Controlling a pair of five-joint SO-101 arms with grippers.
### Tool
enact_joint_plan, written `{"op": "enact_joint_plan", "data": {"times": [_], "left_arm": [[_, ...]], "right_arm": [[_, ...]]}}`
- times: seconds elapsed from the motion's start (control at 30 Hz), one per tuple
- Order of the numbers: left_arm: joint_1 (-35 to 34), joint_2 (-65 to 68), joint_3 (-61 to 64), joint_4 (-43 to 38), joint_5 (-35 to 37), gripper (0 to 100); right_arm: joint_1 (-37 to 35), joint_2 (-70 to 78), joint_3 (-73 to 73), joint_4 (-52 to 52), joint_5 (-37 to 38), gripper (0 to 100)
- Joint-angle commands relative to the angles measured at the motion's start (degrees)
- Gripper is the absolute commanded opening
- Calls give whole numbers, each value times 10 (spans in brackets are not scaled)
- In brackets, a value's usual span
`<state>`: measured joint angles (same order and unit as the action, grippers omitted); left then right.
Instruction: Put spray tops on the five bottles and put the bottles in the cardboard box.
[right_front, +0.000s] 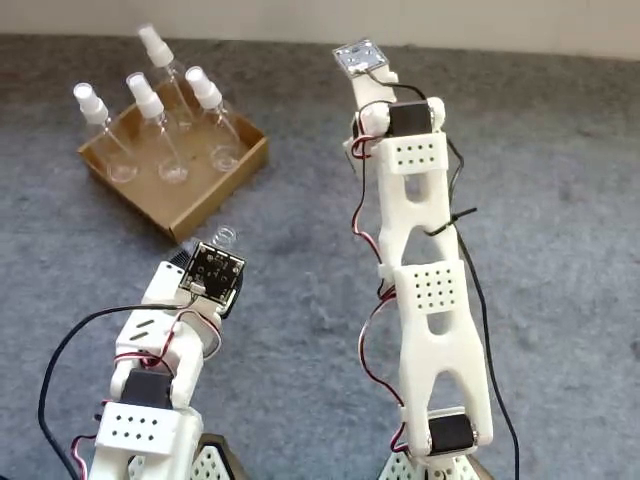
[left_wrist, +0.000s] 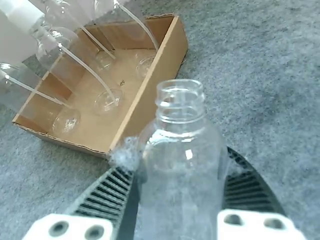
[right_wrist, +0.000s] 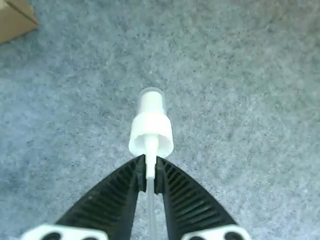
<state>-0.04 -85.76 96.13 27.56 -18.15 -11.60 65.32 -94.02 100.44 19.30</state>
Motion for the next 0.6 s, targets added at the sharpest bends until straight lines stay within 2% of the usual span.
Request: {"op": "enact_joint_plan", "data": {"times": [0.0,0.37,0.57], "left_arm": [[7,-6,15,-8,-5,60],[8,-8,15,-10,-5,60],[8,-8,15,-10,-5,60]], "right_arm": [[-2,-55,-58,9,5,5],[-6,-213,-43,12,2,5],[-6,-361,135,11,2,5]]}}
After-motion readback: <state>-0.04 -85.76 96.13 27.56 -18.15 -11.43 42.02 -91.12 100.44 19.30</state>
